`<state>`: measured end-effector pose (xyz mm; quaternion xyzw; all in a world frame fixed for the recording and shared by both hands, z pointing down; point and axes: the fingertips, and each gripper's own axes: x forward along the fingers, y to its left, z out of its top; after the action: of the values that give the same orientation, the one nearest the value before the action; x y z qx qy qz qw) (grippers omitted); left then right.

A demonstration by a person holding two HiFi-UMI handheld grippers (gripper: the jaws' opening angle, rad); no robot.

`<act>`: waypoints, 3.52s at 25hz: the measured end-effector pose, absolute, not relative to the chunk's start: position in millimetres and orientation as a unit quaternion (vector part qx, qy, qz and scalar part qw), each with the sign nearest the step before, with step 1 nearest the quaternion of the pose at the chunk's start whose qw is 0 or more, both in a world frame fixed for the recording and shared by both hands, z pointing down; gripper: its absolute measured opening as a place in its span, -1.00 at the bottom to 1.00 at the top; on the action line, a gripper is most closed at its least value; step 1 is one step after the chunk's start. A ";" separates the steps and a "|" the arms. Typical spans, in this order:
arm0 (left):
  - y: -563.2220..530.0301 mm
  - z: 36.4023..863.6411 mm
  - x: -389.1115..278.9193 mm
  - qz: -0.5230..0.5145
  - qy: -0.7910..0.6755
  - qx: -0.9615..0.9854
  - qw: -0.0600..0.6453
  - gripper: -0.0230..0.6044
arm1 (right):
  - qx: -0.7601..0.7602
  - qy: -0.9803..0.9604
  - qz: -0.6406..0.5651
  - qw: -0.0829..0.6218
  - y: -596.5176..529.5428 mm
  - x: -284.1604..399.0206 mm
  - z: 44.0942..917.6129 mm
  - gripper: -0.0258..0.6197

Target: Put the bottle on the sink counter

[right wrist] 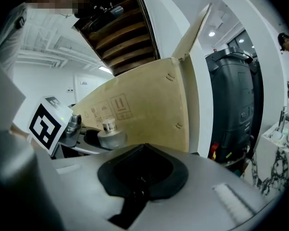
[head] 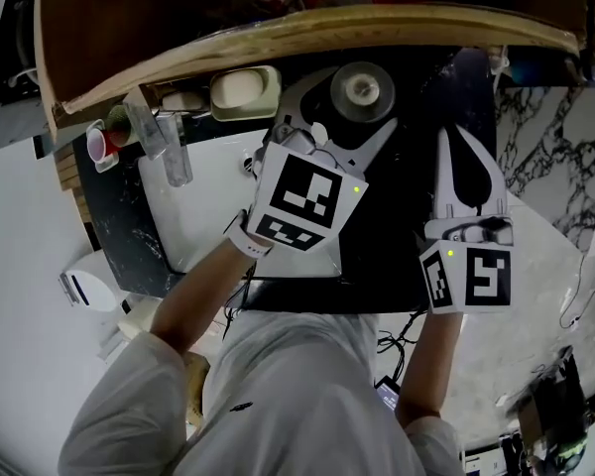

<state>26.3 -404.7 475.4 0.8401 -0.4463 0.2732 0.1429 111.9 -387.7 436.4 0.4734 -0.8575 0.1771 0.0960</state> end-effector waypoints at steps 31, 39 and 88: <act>-435.5 558.8 59.5 0.322 -0.414 0.840 0.135 0.13 | 0.518 -0.825 0.202 0.099 -403.4 140.4 478.2 -0.89; -447.8 558.0 66.5 0.315 -0.411 0.845 0.132 0.13 | 0.531 -0.816 0.210 0.097 -402.8 150.9 483.5 -0.89; -293.0 409.8 14.0 0.245 -0.474 0.828 0.173 -0.90 | 0.544 -0.824 0.141 0.073 -273.4 168.2 350.1 -0.89</act>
<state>14.0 -293.0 409.8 0.8277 -0.4743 0.2454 0.1725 168.2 -273.4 350.1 0.5438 -0.8240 0.1411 0.0731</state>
